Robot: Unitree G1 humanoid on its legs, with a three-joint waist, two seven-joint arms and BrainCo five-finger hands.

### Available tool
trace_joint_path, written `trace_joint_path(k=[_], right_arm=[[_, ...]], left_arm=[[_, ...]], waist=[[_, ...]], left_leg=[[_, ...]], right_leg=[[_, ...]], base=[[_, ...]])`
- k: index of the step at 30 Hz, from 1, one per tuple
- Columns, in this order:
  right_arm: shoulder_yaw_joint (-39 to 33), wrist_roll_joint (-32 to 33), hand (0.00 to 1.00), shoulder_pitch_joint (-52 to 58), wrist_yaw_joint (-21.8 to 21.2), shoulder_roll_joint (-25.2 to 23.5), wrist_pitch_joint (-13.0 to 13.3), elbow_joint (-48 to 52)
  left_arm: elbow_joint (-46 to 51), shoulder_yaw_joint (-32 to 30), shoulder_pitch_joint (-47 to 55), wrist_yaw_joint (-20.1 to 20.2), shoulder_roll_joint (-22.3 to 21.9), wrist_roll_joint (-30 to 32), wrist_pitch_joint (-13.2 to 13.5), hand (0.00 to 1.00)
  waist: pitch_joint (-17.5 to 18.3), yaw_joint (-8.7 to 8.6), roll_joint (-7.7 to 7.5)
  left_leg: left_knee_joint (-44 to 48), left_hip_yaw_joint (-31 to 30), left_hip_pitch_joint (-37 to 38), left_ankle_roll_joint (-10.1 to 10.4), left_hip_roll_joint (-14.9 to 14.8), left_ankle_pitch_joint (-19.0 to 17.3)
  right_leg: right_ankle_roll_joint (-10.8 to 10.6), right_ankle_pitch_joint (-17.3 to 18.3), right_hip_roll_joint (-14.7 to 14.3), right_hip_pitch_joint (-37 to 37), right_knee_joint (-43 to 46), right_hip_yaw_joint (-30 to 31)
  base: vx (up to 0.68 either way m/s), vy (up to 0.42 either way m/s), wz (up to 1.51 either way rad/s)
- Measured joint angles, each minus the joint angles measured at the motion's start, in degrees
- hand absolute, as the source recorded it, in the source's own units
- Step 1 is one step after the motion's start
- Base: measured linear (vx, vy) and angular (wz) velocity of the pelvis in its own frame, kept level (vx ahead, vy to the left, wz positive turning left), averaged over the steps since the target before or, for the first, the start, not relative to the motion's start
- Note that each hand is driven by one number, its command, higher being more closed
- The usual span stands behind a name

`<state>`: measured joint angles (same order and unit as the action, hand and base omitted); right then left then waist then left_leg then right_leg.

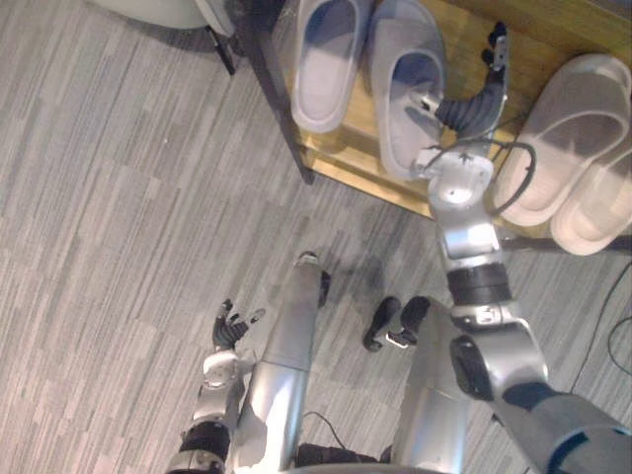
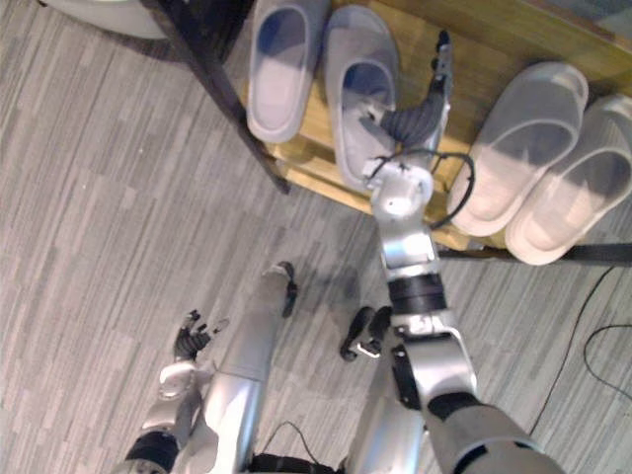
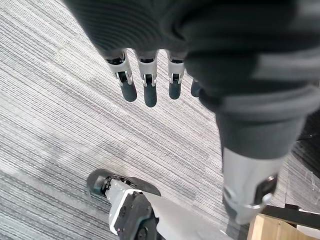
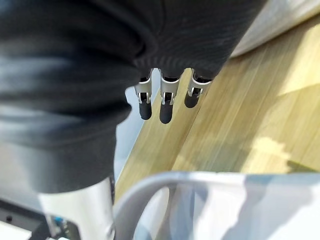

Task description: Organize the slippers on the shoe rack

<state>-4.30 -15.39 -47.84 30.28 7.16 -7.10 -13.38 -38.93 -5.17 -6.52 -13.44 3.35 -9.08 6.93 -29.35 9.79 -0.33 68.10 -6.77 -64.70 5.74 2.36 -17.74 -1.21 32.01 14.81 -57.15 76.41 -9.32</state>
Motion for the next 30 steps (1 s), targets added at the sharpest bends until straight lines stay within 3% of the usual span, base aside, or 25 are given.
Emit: trace_joint_path(k=[6, 14, 19, 30], right_arm=[[0.00, 2.17, 0.00, 4.96, 0.11, -5.24, 0.96, 1.74], [1.04, 12.18, 0.00, 10.58, -0.87, -12.28, 4.40, 1.72], [3.54, 15.62, 0.00, 12.10, -2.40, -14.07, 6.56, 1.29], [9.32, 21.13, 0.00, 11.87, -4.75, -14.14, 7.58, 1.08]], left_arm=[[-0.61, -1.33, 0.03, 0.08, -0.07, 0.02, -0.30, 0.00], [-2.34, -5.04, -0.57, -0.04, -0.90, 0.06, -1.33, 0.00], [-2.87, -5.71, -0.80, -0.19, -0.89, 0.11, -1.97, 0.00], [-4.63, -7.51, -2.46, -1.55, -0.88, 1.22, -3.01, 0.00]], waist=[[0.26, -0.54, -0.47], [0.30, -1.01, -0.67], [0.33, -1.15, -0.97], [-0.05, -1.17, -1.69]], left_leg=[[-0.38, 0.81, 1.62, -0.46, -0.78, -0.54], [-1.19, 1.01, 2.71, -0.53, -0.94, -0.57], [-1.63, 0.94, 3.20, -0.54, -0.90, -0.57], [-1.77, 1.06, 3.26, -0.64, -0.88, -0.63]], right_leg=[[-0.27, -0.20, -0.54, 1.38, -1.04, 0.39], [-0.30, -0.50, -0.74, 2.61, -2.12, 0.27], [-0.54, -0.63, -0.77, 3.21, -2.72, 0.15], [-0.66, -0.69, -0.72, 3.24, -2.90, 0.20]], base=[[-0.01, 0.027, -0.09], [0.00, 0.000, 0.00], [0.00, 0.000, 0.00], [0.00, 0.000, 0.00]])
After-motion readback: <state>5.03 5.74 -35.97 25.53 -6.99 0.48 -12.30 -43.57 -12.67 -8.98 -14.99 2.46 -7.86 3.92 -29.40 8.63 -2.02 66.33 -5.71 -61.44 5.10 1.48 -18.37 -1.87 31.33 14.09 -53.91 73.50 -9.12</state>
